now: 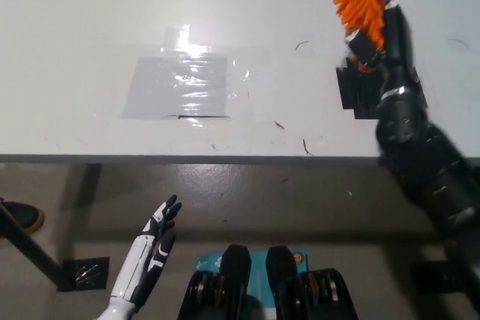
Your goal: The robot uses it right hand to pick up an extended orange duster kept in the middle of the desk and presses its handle against the desk to collapse it
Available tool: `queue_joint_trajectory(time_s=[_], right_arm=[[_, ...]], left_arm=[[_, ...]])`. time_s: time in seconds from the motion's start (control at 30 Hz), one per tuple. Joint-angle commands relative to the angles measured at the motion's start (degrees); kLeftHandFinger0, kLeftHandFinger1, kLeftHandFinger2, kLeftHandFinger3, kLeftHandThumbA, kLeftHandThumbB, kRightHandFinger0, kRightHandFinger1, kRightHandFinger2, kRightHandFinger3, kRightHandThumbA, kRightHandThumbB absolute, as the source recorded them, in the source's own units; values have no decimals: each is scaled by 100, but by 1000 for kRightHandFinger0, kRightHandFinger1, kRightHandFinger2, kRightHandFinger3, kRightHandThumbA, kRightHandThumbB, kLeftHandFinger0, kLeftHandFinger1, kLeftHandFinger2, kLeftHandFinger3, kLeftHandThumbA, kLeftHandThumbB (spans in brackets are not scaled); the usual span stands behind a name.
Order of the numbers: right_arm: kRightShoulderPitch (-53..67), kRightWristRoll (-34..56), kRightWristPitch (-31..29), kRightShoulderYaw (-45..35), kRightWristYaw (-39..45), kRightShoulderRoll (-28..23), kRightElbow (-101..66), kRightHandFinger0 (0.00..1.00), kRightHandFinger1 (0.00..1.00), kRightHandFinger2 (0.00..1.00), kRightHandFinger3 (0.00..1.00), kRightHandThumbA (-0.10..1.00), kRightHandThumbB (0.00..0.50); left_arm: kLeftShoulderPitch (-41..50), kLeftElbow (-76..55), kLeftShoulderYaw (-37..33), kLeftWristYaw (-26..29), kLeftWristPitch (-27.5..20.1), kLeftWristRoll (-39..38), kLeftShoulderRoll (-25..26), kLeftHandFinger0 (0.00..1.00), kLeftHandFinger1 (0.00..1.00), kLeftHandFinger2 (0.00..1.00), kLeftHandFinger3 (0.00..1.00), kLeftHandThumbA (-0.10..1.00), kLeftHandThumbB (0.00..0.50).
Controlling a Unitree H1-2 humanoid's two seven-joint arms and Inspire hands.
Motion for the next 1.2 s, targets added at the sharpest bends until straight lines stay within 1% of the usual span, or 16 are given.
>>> queue_joint_trajectory(time_s=[0.0, 0.13, 0.2, 0.27, 0.37, 0.47, 0.73, 0.77, 0.8, 0.9, 0.93, 0.97, 1.0, 1.03, 1.13, 1.17], right_arm=[[-726, -646, 78, 502, -22, -415, -280, 5, 234, 546, 569, -100, 133], [-1068, -1002, 78, 974, 86, -602, -121, 0, 204, 491, 472, -100, 168], [-1195, -1120, 78, 1167, 190, -656, 5, 0, 266, 600, 511, -100, 202], [-1275, -1277, 78, 1313, 202, -670, 148, 0, 300, 626, 521, -100, 203], [-1317, -1704, 107, 1707, -73, -693, 371, 0, 251, 487, 333, -100, 189], [-1265, -1977, 177, 2048, -85, -684, 545, 48, 312, 546, 352, -100, 195], [-1090, -2594, 514, 2888, -84, -610, 800, 0, 101, 401, 360, -100, 163], [-1111, -2481, 988, 2904, 1009, -456, 986, 41, 248, 589, 493, -100, 155], [-1148, -2447, 1236, 2893, 1353, -412, 1036, 222, 446, 752, 650, -31, 161], [-1163, -2452, 1369, 2865, 1540, -392, 1043, 177, 378, 534, 509, 10, 163], [-1313, -2610, 2038, 3041, 2475, -299, 1197, 1000, 1000, 1000, 1000, 430, 263], [-1312, -2611, 2050, 3040, 2489, -300, 1187, 1000, 1000, 1000, 1000, 473, 282], [-1330, -2649, 2271, 3070, 2538, -282, 1198, 1000, 1000, 1000, 1000, 696, 394], [-1358, -2708, 2596, 3113, 2603, -255, 1220, 1000, 1000, 1000, 1000, 794, 428], [-1352, -2723, 2644, 3104, 2651, -260, 1183, 1000, 1000, 1000, 1000, 798, 433], [-1358, -2708, 2807, 3070, 2730, -245, 1140, 1000, 1000, 1000, 1000, 872, 481]], left_arm=[[-26, -131, 38, 4, -172, -123, 14, 1000, 1000, 1000, 1000, 1000, 7], [-32, -147, 40, 35, -127, -8, 41, 1000, 1000, 1000, 1000, 1000, 23], [-46, -149, 42, 42, -129, 4, 40, 1000, 1000, 1000, 1000, 1000, 28], [-55, -140, 48, 39, -160, -27, 37, 1000, 1000, 1000, 1000, 1000, 25], [-54, -157, 39, 27, -136, -30, 35, 1000, 1000, 1000, 1000, 1000, 29], [-46, -173, 35, 10, -119, -47, 38, 1000, 1000, 1000, 1000, 1000, 11], [-60, -163, 26, -8, -131, -70, 49, 1000, 1000, 1000, 1000, 1000, 6], [-77, -148, 32, 33, -172, -32, 35, 1000, 1000, 1000, 1000, 1000, 10], [-75, -145, 32, 41, -168, -21, 30, 1000, 1000, 1000, 1000, 1000, 10], [-74, -144, 33, 44, -167, -16, 28, 1000, 1000, 1000, 1000, 1000, 10], [-78, -176, 51, 32, -135, -36, 49, 1000, 1000, 1000, 1000, 1000, 13], [-78, -176, 51, 32, -135, -36, 49, 1000, 1000, 1000, 1000, 1000, 12], [-89, -187, 50, 34, -115, -20, 49, 1000, 1000, 1000, 1000, 1000, 18], [-105, -204, 48, 37, -84, 5, 49, 1000, 1000, 1000, 1000, 1000, 18], [-105, -204, 48, 37, -84, 5, 49, 1000, 1000, 1000, 1000, 1000, 18], [-82, -217, 39, 22, -86, -19, 42, 1000, 1000, 1000, 1000, 1000, 12]])
